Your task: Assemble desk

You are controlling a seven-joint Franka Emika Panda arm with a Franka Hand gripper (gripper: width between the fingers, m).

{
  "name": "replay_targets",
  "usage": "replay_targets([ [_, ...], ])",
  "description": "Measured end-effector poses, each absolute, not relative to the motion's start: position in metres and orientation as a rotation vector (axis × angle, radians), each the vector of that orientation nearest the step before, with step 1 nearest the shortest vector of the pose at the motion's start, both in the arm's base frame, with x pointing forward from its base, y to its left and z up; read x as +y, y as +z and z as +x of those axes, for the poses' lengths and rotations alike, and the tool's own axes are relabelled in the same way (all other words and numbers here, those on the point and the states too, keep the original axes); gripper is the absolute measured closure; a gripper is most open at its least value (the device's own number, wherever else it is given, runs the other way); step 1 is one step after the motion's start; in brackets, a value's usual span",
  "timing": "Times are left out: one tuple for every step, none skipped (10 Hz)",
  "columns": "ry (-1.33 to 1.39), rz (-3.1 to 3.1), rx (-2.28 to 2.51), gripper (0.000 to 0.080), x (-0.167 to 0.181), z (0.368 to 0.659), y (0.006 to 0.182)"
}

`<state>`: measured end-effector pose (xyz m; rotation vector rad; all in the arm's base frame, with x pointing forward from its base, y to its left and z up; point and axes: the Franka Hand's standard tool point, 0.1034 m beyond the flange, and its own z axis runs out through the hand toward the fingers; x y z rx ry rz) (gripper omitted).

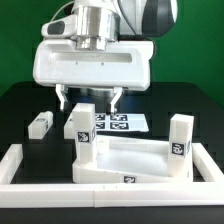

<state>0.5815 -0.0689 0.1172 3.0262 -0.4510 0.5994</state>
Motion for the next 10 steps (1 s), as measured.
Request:
replay_targets([
  [0.434,3.09,-0.472,0.015,-0.068,0.583,0.117],
  [0.282,3.142,-0.49,0.015,-0.066,0.585,0.121],
  [0.142,3.182,-0.493,0.015,-0.063,0.585,0.126],
  [0.015,3.207,-0.494,0.015,-0.063,0.587,0.129],
  [0.027,3.202,-0.487,0.015,-0.066,0.596,0.127],
  [0.098,3.182,-0.475,0.015,-0.071,0.601,0.122],
  [0.137,3.168,-0.471,0.015,-0.075,0.601,0.118],
  [0.196,3.152,-0.48,0.015,-0.077,0.603,0.119],
  [0.231,3.141,-0.49,0.015,-0.076,0.602,0.118],
  [0.217,3.142,-0.502,0.0168,-0.076,0.601,0.116],
])
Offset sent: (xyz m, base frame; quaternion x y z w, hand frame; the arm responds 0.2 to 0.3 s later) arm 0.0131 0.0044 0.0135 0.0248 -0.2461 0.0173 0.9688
